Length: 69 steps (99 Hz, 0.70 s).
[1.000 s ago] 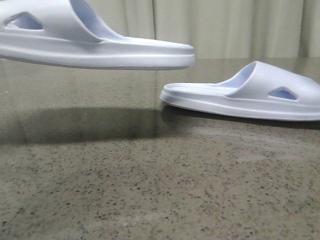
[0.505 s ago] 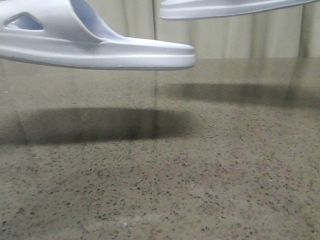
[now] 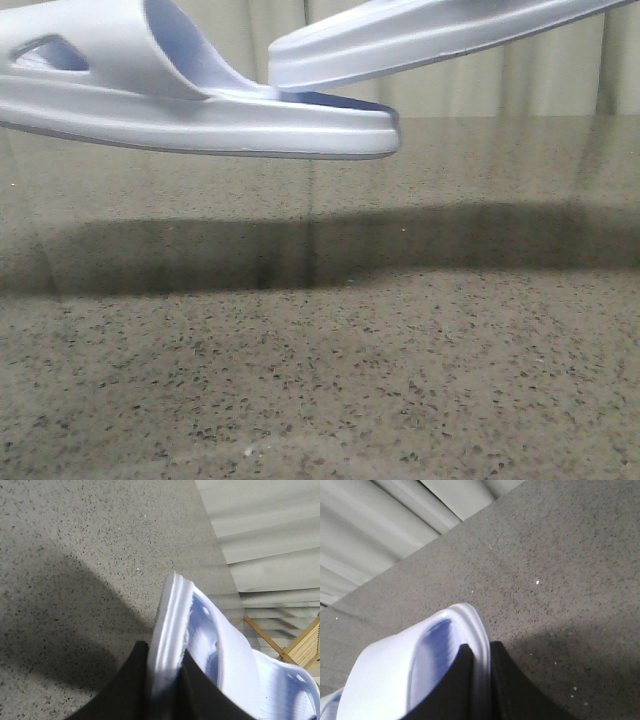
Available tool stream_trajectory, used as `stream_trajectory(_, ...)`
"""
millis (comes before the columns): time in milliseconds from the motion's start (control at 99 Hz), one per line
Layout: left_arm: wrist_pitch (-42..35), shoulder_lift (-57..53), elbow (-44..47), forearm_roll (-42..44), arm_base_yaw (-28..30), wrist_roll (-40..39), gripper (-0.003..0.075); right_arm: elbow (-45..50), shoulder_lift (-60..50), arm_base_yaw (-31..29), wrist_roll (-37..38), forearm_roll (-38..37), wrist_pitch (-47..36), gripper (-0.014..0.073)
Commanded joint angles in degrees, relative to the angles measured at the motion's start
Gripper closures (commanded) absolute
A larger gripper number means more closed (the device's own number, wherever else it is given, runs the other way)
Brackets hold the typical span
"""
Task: Insert blue slippers together front up
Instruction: 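Lift right-held slipper and stack it onto the left-held slipper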
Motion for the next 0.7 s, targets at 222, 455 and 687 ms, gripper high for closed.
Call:
stream_trajectory(222,2.1,-0.1,-2.1,-3.7,-0.4,0.2,0.0704,-2.3,-0.9,-0.1,-11.5,12.9,-0.5,0.0701)
stream_trajectory(455,6.1,-0.1,-2.1,-8.6,-0.4,3.2,0.0704,-2.3,0.5,-0.1,-13.3,14.7,0.1,0.0701)
stream_trajectory(687,8.9,-0.1,-2.1,-15.2,-0.4,6.2,0.0704,-2.3,2.1,-0.1,-18.4,20.4,1.0,0.0701)
